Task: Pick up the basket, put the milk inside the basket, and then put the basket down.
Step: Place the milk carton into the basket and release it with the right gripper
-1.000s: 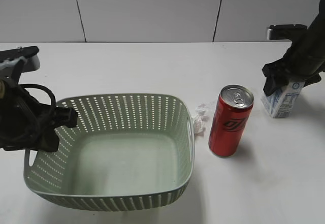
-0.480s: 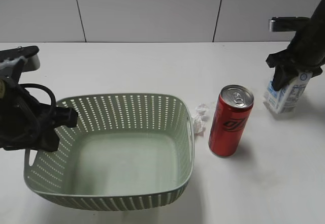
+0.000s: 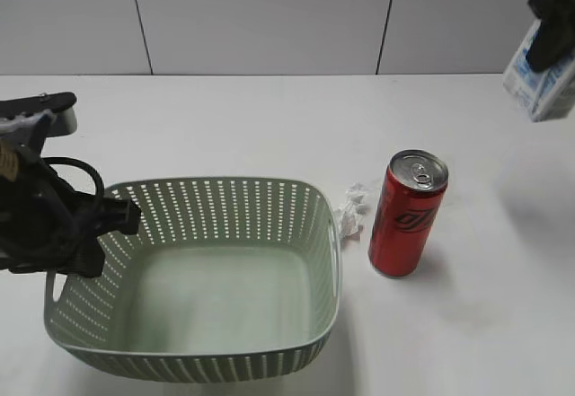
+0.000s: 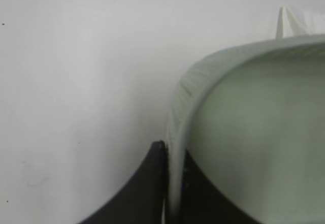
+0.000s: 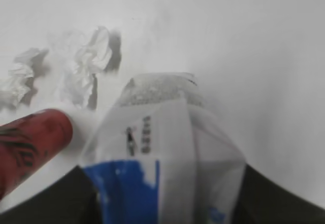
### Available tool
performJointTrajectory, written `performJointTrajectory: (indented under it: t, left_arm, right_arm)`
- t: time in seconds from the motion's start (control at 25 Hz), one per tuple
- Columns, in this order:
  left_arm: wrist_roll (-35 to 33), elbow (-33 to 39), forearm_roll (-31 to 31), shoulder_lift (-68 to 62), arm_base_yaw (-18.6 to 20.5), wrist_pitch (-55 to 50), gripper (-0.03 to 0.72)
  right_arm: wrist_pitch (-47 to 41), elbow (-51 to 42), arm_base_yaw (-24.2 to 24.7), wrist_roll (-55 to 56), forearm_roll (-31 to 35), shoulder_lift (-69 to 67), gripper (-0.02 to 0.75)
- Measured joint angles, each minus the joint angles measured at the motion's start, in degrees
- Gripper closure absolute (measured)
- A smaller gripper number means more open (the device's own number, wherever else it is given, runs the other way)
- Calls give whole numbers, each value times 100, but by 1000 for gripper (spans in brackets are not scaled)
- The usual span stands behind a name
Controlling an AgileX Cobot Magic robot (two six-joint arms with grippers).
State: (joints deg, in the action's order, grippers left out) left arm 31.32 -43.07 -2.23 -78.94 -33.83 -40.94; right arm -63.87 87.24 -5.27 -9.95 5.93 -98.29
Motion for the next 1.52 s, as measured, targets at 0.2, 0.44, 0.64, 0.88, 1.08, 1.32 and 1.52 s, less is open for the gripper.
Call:
performJointTrajectory:
  t: [0.2, 0.44, 0.64, 0.88, 1.08, 1.32, 1.52]
  left_arm:
    - [0, 0, 0, -200, 0, 155, 682]
    - [49, 0, 0, -334, 0, 374, 682]
    - [131, 0, 23, -334, 50, 448, 682]
    - [158, 0, 77, -334, 207, 412, 682]
    - [162, 0, 109, -334, 209, 407, 682]
    - [161, 0, 126, -334, 213, 407, 682]
    - [161, 0, 126, -334, 213, 407, 682]
  right_arm:
    - [-128, 7, -964, 263, -55, 1040, 406]
    - [-139, 7, -2572, 832, -124, 1314, 406]
    - [-17, 7, -3800, 1070, -78, 954, 406]
    - [784, -430, -4683, 1161, 193, 315, 406]
    - [1273, -608, -4774, 1171, 239, -445, 406]
    - [1364, -608, -4774, 1158, 8, -1152, 406]
    - [1455, -614, -4774, 928, -30, -1261, 407]
